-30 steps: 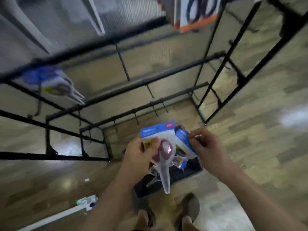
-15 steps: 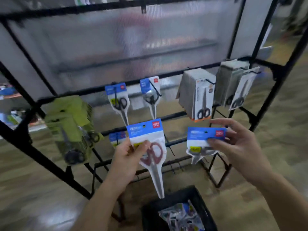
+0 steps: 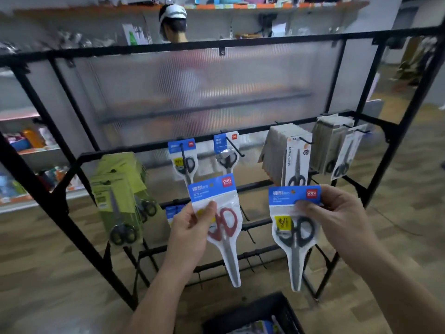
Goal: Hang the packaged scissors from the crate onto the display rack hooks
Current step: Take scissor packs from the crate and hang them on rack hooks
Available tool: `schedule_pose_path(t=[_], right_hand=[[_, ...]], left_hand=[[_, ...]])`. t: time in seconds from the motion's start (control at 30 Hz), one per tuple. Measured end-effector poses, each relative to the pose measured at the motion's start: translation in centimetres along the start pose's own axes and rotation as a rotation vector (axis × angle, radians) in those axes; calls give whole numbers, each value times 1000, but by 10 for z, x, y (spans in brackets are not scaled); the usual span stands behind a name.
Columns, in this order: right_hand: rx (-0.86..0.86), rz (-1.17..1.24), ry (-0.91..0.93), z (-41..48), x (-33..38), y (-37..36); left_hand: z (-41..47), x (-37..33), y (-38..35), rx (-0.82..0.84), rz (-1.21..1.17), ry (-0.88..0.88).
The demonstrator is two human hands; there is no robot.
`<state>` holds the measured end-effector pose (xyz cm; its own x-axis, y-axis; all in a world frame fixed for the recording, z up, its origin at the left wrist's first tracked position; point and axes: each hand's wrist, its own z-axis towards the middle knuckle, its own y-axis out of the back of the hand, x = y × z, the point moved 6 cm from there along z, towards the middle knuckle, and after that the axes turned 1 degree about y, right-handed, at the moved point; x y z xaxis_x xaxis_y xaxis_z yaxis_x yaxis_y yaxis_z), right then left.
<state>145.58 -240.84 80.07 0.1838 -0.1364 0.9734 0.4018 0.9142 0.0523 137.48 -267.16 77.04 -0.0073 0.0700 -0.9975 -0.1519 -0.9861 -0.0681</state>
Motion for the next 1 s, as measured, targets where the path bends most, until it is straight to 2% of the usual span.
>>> schedule_pose_path(t=[0.1, 0.33, 0.4, 0.63, 0.87, 1.0], right_hand=[[99, 36, -19, 12, 2, 0], [166, 160, -89, 23, -19, 32], [164, 191, -118, 24, -30, 41], [100, 202, -137, 21, -44, 68], [-63, 113, -112, 25, -37, 102], [-195, 95, -56, 32, -35, 141]], left_hand=[[-13, -14, -12, -61, -4, -41], [-43, -6, -25, -296, -26, -35], [-50, 4, -34, -317, -17, -6], [-46, 12, -81, -204, -6, 21], [-18, 20, -114, -53, -44, 29], [-6, 25, -156, 56, -53, 20]])
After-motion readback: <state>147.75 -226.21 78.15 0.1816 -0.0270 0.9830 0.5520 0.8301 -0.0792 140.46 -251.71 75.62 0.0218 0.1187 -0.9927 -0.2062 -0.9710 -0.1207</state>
